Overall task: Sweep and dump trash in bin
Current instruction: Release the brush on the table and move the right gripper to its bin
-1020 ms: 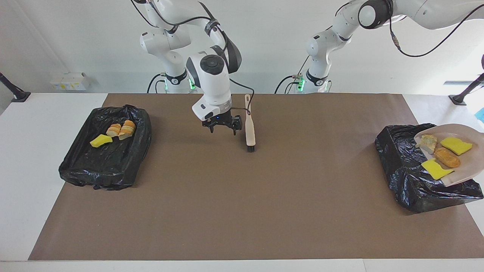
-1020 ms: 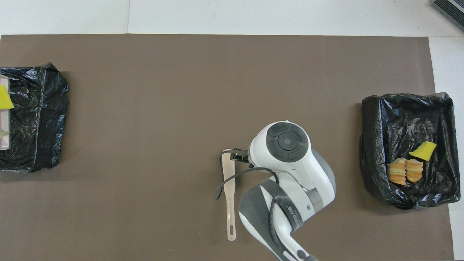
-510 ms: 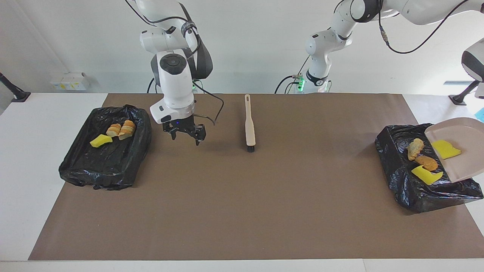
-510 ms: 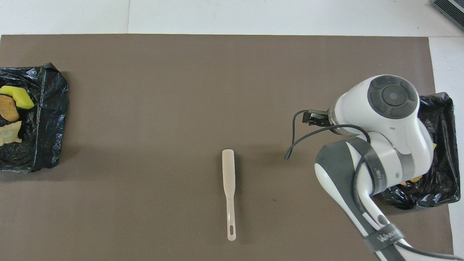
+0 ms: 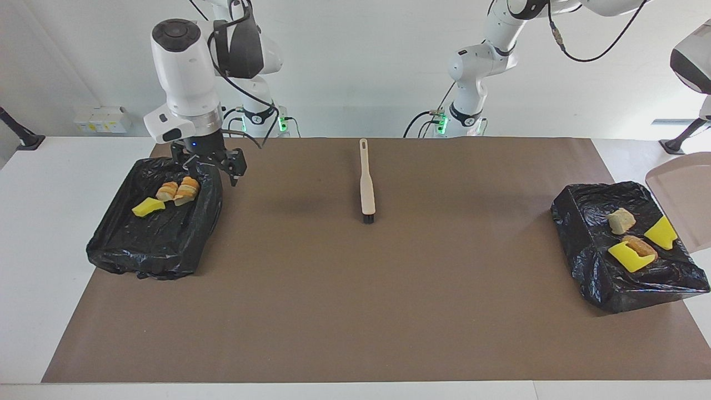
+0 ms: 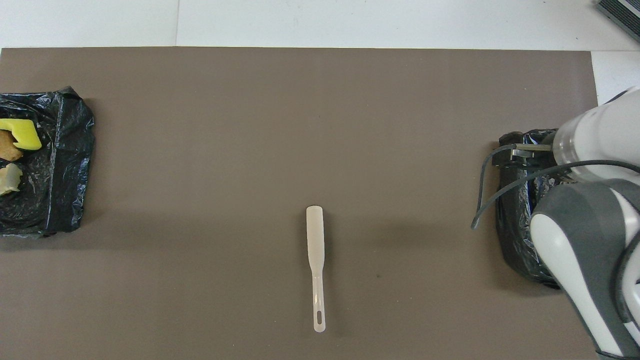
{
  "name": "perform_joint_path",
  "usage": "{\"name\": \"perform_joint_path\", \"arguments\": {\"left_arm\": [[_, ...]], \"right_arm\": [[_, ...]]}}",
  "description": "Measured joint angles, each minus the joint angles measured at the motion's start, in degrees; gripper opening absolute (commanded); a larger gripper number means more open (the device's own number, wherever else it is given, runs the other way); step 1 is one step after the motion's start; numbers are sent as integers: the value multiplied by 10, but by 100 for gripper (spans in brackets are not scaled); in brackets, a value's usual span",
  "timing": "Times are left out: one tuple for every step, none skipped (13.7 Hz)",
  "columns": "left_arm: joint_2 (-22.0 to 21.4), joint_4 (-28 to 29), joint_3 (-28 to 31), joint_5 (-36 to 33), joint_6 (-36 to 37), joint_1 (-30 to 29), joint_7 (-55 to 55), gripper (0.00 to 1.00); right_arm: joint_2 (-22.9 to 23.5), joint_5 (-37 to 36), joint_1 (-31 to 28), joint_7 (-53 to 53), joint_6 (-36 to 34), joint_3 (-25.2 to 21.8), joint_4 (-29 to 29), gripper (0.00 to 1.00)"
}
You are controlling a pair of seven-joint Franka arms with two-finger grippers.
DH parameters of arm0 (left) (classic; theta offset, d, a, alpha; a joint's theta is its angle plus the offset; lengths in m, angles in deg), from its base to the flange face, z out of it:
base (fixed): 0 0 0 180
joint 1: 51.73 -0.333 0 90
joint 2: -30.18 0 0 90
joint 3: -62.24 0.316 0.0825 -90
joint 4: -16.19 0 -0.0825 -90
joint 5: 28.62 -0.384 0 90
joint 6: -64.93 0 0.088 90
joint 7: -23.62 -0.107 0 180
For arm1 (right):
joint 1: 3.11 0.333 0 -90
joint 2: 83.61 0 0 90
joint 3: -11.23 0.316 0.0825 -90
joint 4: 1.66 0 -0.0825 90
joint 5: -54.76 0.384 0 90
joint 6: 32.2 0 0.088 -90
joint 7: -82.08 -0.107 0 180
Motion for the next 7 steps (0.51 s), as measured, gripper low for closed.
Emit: {"name": "perform_joint_path", "arguments": {"left_arm": [[0, 6, 0, 18, 0, 5, 3, 0], [-1, 11, -1, 44, 1, 12, 5, 0], [-1, 14, -1, 73, 1, 19, 8, 0], [-1, 16, -1, 100, 1, 26, 9, 0], [-2, 18, -1, 128, 2, 33, 10, 0], [-2, 19, -2, 164, 6, 40, 12, 0], [-3, 20, -2, 215, 14, 45, 15, 0]], "right_arm": [[-3, 0, -10, 1, -15, 0, -16, 100], [-4, 0, -18, 6, -30, 0, -30, 100], [-5, 0, -26, 15, -43, 0, -44, 100], [-5, 0, -35, 28, -59, 0, -58, 100], [-5, 0, -44, 42, -75, -1, -72, 100], [-5, 0, -51, 52, -88, -1, -85, 100], [-5, 1, -56, 57, -97, -4, -94, 100]]}}
